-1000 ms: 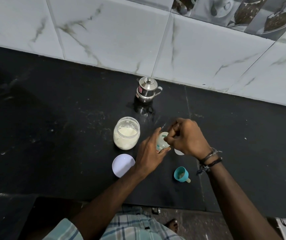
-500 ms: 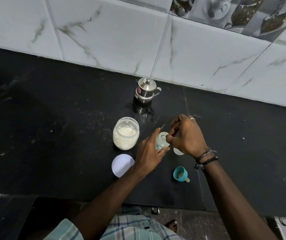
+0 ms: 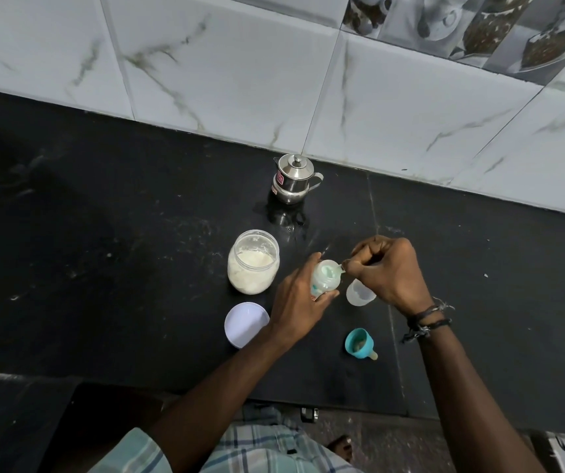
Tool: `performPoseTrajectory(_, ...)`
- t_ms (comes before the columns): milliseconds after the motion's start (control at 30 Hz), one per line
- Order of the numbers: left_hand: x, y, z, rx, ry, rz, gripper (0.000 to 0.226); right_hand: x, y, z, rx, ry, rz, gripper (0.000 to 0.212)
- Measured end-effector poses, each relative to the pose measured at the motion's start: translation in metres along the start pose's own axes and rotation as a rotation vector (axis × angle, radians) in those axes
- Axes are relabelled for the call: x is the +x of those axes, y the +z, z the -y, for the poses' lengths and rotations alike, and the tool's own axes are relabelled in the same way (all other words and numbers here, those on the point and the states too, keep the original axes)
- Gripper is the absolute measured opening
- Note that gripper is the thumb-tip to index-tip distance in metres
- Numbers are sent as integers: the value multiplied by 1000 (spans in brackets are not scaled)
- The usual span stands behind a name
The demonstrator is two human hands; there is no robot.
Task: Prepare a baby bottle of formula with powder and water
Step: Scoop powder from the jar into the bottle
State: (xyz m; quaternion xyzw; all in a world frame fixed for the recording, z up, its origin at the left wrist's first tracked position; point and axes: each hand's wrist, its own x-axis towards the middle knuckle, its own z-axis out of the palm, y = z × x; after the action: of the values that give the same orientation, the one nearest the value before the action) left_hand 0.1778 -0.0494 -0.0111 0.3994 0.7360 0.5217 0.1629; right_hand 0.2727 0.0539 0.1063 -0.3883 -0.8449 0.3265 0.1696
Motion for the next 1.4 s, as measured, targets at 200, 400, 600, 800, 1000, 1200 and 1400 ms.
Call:
performPoseTrajectory(200,-1,0,0,-18,-3,-5,76,-6,-14,-8,276,34,-39,11)
performPoseTrajectory(400,-1,1,2,-34,0,-17,75,-9,-24,-17,492,150,-95,13)
performPoseTrajectory(600,-1,2,3,-42,-6,-16,78,-7,-24,-14,571,217,-124,16)
performPoseTrajectory(800,-8,3,7,-34,-25,-25,89,2,-15,-1,617,205,-76,13)
performPoseTrajectory(1000,-22,-9,12,-18,27,-77,84,15,3,23,588,97,-7,12)
performPoseTrajectory(1200,-34,-30,26,-64,121,-164,55,28,36,50,411,-43,119,14)
performPoseTrajectory(1400,-44,-57,44,-144,106,-310,16,37,74,62,100,-123,178,22)
